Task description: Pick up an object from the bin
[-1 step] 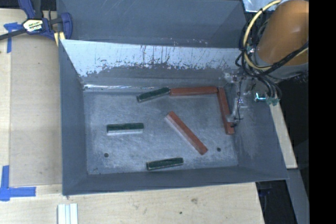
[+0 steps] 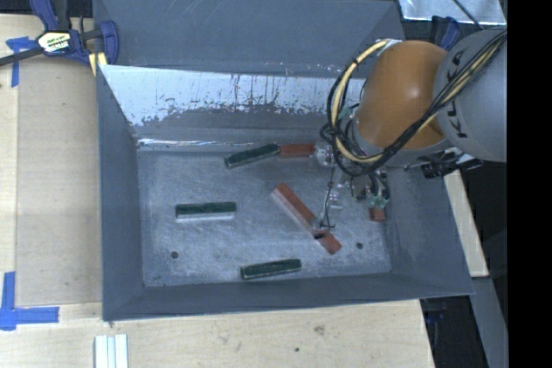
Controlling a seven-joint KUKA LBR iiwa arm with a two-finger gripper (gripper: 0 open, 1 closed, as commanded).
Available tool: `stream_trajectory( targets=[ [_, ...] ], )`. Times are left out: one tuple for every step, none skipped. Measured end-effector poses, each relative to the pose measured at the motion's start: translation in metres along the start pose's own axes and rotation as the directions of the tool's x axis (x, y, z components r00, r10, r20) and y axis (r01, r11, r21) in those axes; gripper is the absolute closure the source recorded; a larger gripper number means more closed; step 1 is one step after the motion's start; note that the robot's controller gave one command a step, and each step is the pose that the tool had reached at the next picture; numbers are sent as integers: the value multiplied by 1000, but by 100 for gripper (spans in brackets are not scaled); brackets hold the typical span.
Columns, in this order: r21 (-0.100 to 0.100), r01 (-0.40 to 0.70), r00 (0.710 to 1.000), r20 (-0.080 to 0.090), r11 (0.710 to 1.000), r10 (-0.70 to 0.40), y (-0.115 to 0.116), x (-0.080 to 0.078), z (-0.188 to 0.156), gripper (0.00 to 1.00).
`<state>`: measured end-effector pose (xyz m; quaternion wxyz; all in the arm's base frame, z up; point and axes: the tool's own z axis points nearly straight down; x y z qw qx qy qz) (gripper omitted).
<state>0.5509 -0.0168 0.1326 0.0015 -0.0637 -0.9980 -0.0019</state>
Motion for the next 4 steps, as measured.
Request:
stream_trajectory(
  targets=[
    [3,13,1000,1,1000,-13,35,27,66,0],
    [3,81,997,20,997,-81,14,60,60,0],
    [4,84,996,12,996,-84,14,62,62,100],
    [4,105,994,14,994,-105,-1,56,-79,100]
  ],
)
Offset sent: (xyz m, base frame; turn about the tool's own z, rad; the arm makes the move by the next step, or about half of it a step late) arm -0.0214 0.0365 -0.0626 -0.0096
